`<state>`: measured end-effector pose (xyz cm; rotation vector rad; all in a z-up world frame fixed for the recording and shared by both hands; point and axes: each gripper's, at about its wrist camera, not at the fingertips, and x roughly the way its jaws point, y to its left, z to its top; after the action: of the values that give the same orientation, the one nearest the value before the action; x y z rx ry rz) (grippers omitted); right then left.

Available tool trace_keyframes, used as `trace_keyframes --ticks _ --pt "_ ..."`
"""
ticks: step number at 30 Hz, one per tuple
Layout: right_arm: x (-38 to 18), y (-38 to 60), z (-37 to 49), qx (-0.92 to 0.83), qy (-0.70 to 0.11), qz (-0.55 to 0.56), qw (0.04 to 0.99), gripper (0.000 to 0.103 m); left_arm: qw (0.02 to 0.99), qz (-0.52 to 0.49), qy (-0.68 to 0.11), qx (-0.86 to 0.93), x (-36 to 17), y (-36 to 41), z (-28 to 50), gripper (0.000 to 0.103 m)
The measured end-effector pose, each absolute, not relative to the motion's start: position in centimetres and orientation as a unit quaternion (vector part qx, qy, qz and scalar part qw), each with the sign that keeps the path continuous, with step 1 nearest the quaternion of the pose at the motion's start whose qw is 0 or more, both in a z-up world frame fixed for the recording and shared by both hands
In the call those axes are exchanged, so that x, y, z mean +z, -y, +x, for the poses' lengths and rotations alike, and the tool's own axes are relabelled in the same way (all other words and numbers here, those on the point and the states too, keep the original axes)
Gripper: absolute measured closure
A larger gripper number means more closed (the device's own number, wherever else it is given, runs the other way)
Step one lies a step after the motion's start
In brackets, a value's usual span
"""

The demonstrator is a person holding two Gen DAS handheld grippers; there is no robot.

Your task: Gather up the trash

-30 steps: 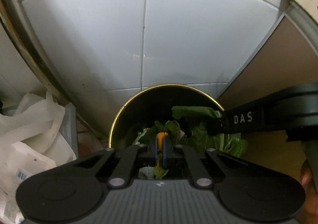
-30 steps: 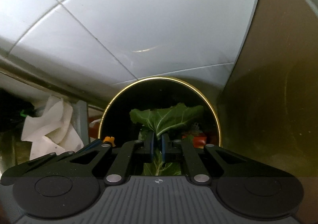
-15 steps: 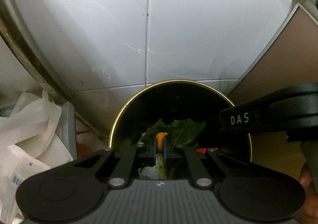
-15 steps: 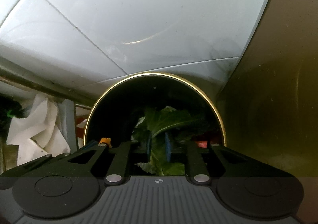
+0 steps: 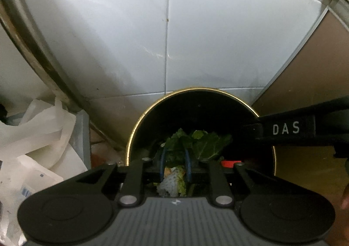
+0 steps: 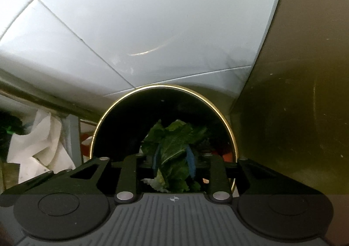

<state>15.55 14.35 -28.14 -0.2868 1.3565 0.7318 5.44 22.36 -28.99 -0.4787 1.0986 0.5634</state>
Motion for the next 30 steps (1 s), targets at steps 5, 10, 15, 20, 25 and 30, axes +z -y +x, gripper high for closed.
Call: trace_keyframes --ticks 5,10,15,20,25,30 --pt "-26.8 -13.8 15.4 0.332 -0.604 -0.122 0.714 0.063 0.794 -0.211 -0.503 0.267 -27.1 -21.8 5.1 0.088" --pt "-25.3 -13.4 15.1 0.337 -0.598 -0.115 0.718 0.06 0.797 -0.211 -0.493 0.277 -25.0 -21.8 4.5 0.088" --pt "-23.6 -13.2 14.7 0.347 -0.59 -0.112 0.721 0.056 0.797 -0.207 -0.488 0.29 -23.4 -21.6 3.9 0.088" --pt "-22.6 -13.5 14.4 0.355 -0.584 -0.12 0.72 0.047 0.794 -0.209 -0.487 0.296 -22.4 -21.6 3.5 0.087" --pt "-21.8 -12.9 14.5 0.351 -0.586 -0.109 0.722 0.047 0.794 -0.217 -0.486 0.294 -21.5 -21.4 3.1 0.087" --pt "-20.8 -12.3 14.3 0.354 -0.583 -0.1 0.724 0.045 0.796 -0.221 -0.478 0.298 -19.6 -21.1 2.7 0.086"
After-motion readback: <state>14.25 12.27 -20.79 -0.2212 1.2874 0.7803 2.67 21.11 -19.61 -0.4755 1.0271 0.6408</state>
